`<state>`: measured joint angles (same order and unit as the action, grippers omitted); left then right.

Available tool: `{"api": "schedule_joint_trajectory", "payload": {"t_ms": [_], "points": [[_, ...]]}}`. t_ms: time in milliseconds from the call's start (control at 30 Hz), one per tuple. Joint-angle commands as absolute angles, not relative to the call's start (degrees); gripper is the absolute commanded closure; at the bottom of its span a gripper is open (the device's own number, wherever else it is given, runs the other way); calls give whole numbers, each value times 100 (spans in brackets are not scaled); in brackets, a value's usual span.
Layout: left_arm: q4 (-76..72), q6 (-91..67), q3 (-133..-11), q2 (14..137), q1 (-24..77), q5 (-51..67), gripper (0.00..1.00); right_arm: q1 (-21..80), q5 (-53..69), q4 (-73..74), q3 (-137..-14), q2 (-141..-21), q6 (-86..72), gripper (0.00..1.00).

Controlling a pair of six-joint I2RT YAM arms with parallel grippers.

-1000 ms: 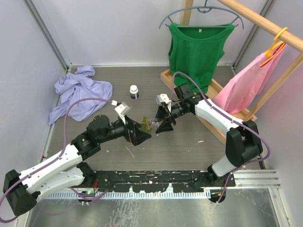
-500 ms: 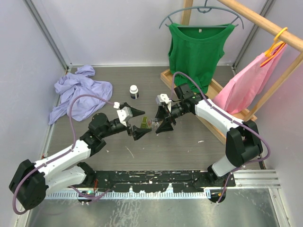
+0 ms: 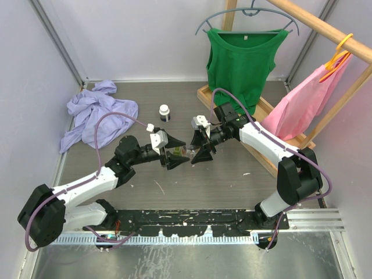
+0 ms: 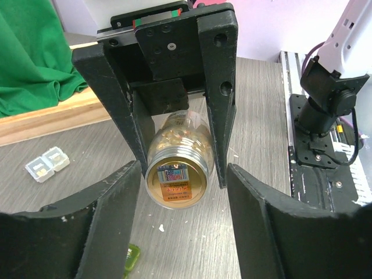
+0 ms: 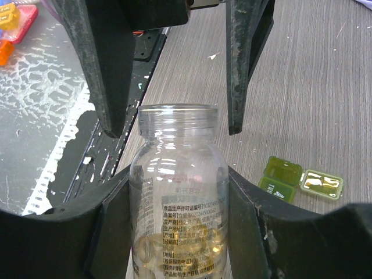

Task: Sort the pills into containers

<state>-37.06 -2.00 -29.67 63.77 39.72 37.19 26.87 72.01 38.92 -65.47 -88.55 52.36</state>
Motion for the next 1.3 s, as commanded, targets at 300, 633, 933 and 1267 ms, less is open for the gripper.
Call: {"api": "schedule_joint_trajectory", "payload": {"t_ms": [300,633,933,1267], "points": [[-3963,-188,-3183,6331,3963,3702,53,2674,7320,3876,-6664,-8736,5288,99],[-3300,-1581,-3384,6168,3963,3175,100,2665,7286,3876,-6679,-8736,5298,99],[-716,-5794,-3810,5742,4049,1319,100,2666,7284,3876,-6688,-8769,5283,99],[214,-7119,-4030,5365,4157,680,100,2671,7319,3867,-6692,-8764,5251,99]]}}
